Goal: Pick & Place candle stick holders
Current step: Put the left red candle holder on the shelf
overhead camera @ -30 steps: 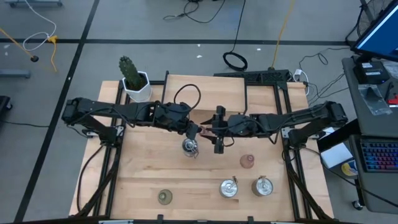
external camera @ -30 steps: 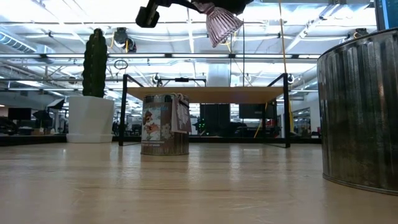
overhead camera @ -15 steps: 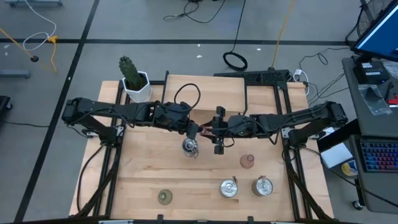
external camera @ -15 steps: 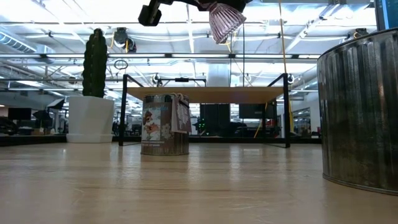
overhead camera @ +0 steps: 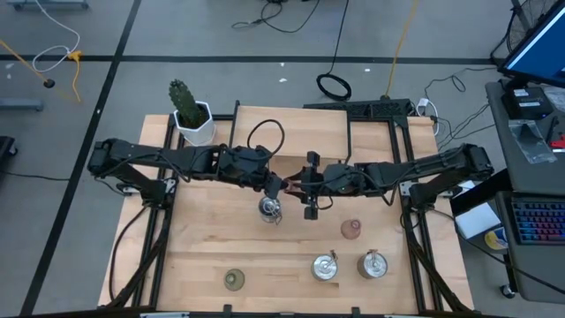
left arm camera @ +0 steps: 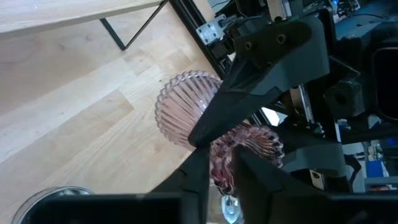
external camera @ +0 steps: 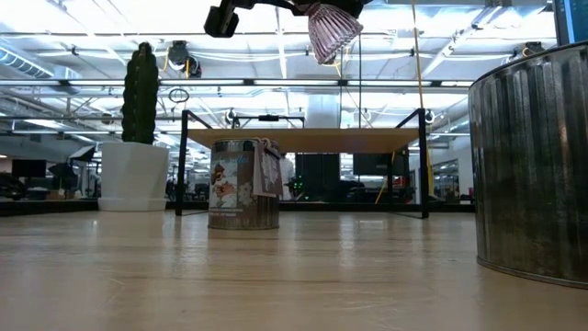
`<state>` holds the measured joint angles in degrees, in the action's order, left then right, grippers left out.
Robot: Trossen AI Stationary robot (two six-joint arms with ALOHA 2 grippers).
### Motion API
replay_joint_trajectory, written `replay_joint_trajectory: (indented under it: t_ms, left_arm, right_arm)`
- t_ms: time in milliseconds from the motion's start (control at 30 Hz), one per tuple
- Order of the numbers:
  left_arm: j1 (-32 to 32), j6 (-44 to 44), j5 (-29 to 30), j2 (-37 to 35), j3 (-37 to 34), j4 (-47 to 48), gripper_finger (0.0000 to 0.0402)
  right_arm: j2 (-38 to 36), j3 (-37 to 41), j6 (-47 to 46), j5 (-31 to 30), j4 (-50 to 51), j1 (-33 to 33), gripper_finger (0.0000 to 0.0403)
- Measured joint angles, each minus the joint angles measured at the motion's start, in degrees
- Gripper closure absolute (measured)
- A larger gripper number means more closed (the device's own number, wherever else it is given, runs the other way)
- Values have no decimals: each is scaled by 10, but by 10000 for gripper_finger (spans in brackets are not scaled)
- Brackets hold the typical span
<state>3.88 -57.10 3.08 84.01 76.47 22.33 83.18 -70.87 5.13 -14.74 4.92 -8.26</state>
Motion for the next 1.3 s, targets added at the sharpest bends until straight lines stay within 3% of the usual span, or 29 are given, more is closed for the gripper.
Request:
replay_joint_trajectory:
  t_ms: [267, 533, 700, 933, 1300]
  left_arm:
    - [0, 0, -21, -1, 0, -1, 260]
    - [-5, 15, -53, -18, 0, 6, 235]
    - [-3, 25, -28, -42, 0, 16, 234]
    - [18, 54, 38, -61, -1, 21, 234]
    - [89, 79, 141, -54, 0, 43, 234]
  right_arm:
    - [0, 0, 0, -1, 4, 0, 271]
    - [-1, 0, 0, -6, 15, 1, 272]
    - [1, 1, 0, -11, 27, 1, 272]
    - [-12, 1, 25, -63, 28, 11, 272]
    - [-33, 0, 31, -57, -44, 140, 272]
